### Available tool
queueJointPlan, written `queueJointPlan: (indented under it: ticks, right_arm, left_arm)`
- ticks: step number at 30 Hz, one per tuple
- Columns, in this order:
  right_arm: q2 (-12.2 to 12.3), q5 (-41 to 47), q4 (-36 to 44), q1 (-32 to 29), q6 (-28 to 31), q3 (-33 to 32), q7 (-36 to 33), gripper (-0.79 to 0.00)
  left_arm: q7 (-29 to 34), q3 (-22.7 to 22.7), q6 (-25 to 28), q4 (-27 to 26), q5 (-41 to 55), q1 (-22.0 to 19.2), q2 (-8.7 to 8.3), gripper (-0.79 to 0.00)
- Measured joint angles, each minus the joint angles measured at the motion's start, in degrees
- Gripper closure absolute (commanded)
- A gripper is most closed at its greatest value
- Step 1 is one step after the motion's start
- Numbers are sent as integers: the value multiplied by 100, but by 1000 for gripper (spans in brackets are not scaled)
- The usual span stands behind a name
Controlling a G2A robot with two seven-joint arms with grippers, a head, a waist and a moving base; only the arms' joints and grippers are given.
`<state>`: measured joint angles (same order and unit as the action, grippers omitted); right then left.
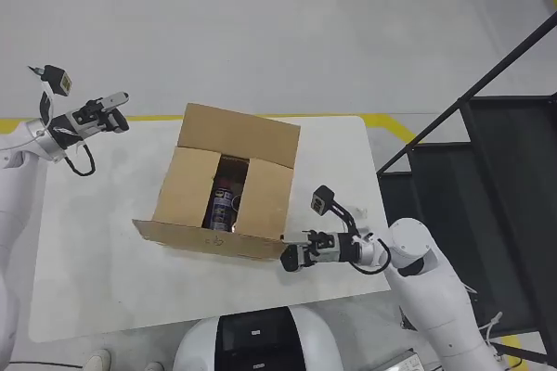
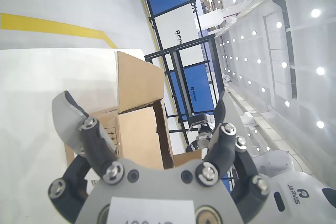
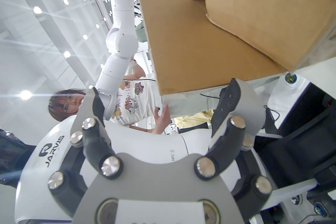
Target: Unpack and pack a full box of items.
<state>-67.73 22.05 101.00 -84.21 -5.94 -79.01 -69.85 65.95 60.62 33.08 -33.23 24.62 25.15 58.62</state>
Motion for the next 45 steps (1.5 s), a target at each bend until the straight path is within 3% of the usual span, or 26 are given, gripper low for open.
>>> queueJointPlan:
  ticks: [7,16,22,26,30,34,45]
  right_arm:
    - [-29,100,-180,185,44,79,1002,-785]
    - [-47,-254,-287,495,-315,346,1921,-785]
    - [-33,-755,-362,729,-371,511,2186,-785]
    - [-16,-1148,-371,857,-357,612,2285,-785]
    - [-2,-1337,-366,908,-363,663,2335,-785]
    - [14,-1442,-346,925,-366,664,2389,-785]
    - [60,-1475,-237,972,-437,599,2363,-785]
  left_arm:
    - [-85,67,-6,-270,-90,112,-33,-785]
    - [-72,120,-81,-584,-130,280,-59,-785]
    - [-779,-89,-268,-594,-633,267,30,-785]
    - [-1497,-296,-320,-480,-1043,182,150,-785]
    - [-1791,-503,-374,-227,-1248,86,279,-785]
    - [-1499,-696,-381,13,-988,16,460,-785]
    - [-684,-903,264,938,-96,-296,913,-785]
